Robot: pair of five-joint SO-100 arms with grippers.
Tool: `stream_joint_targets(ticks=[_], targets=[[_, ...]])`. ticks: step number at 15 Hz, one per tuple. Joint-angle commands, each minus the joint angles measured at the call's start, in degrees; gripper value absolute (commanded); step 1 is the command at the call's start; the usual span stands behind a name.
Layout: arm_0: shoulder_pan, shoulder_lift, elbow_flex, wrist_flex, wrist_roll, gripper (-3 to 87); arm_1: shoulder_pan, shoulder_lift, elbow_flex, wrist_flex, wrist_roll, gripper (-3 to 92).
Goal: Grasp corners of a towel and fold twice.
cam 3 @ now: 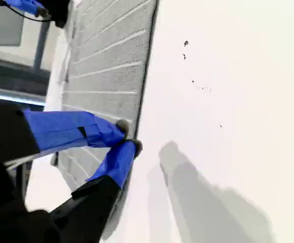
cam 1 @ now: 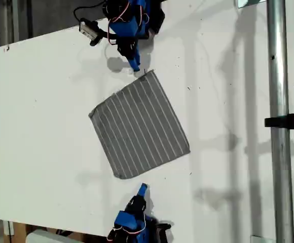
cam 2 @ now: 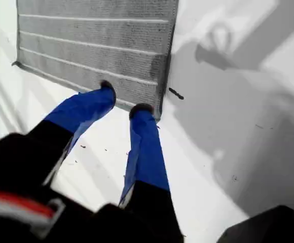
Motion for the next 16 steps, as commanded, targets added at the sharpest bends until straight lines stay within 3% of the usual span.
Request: stream_joint_targets(ticks=[1,12,16], targets=[[-8.26,0.0,0.26,0.09,-36.56,-2.7,1.41,0.09,-0.35,0.53,-1.85,-0.2],[-9.93,0.0,0.26,0.09,-33.93,-2.4,0.09,0.09,-0.7,0.44,-2.37,-0.2],[-5.98,0.0,-3.78,0.09,-39.73,-2.9,-3.6,-0.53,-6.33,1.32,-1.85,-0.3]])
